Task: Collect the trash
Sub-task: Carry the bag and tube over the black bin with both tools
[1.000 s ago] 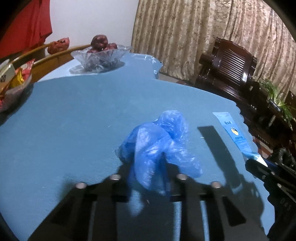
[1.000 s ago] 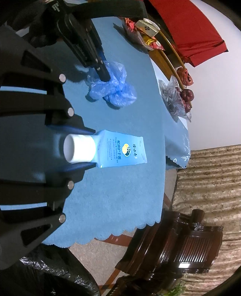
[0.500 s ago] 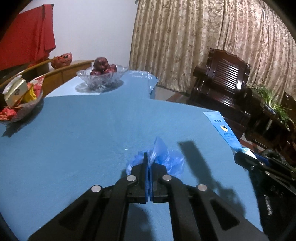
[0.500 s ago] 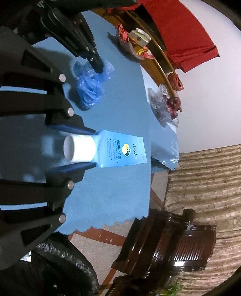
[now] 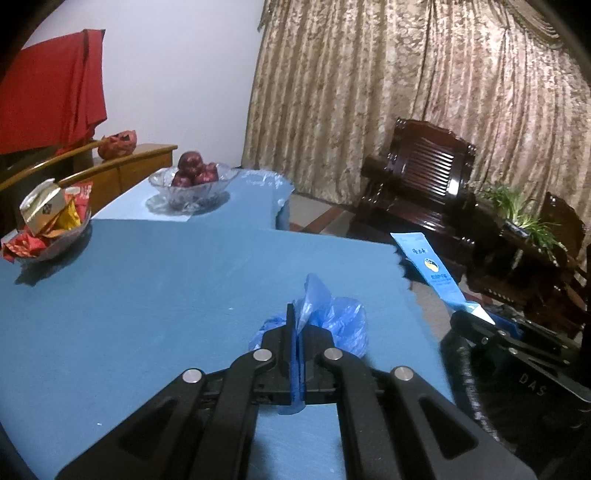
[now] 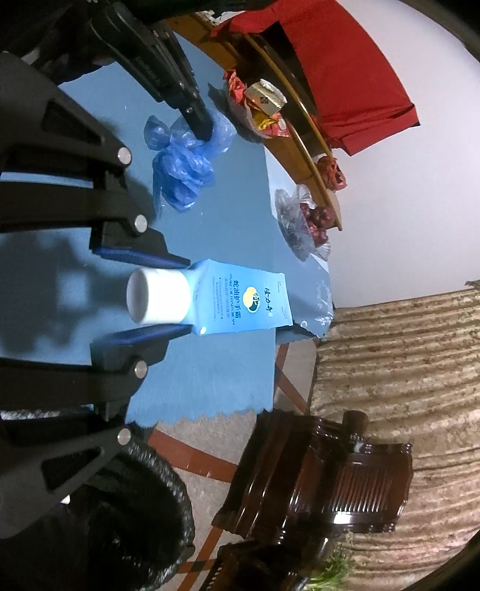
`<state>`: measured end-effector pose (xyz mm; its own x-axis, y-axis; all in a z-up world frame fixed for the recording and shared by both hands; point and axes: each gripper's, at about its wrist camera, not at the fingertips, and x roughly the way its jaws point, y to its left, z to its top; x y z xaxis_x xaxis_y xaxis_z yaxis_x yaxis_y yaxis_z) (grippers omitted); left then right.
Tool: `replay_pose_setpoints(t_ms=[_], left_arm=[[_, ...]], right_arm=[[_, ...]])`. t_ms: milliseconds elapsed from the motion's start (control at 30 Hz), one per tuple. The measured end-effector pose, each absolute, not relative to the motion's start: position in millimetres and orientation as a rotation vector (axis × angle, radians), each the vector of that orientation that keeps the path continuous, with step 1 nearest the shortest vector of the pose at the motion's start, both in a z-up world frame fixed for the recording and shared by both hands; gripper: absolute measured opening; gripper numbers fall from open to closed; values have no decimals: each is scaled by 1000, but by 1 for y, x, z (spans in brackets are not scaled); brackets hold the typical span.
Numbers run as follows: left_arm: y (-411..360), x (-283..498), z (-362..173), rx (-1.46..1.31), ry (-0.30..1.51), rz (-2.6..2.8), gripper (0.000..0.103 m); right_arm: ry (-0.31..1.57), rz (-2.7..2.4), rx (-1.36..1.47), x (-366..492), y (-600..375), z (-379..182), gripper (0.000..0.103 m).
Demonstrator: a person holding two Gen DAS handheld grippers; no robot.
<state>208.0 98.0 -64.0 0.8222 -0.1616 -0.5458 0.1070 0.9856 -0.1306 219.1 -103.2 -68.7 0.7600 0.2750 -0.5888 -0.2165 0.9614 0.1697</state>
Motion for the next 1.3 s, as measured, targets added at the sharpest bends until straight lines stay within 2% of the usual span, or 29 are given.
replay_pose_setpoints(t_ms=[533,1300], left_arm=[[17,162,-33,-70,543,-296,1],[-128,149,-41,-1,571,-557,1]], right_arm=[[599,159,91,146,-180,-38,29],[626,-76,146,77,-304,-59,29]])
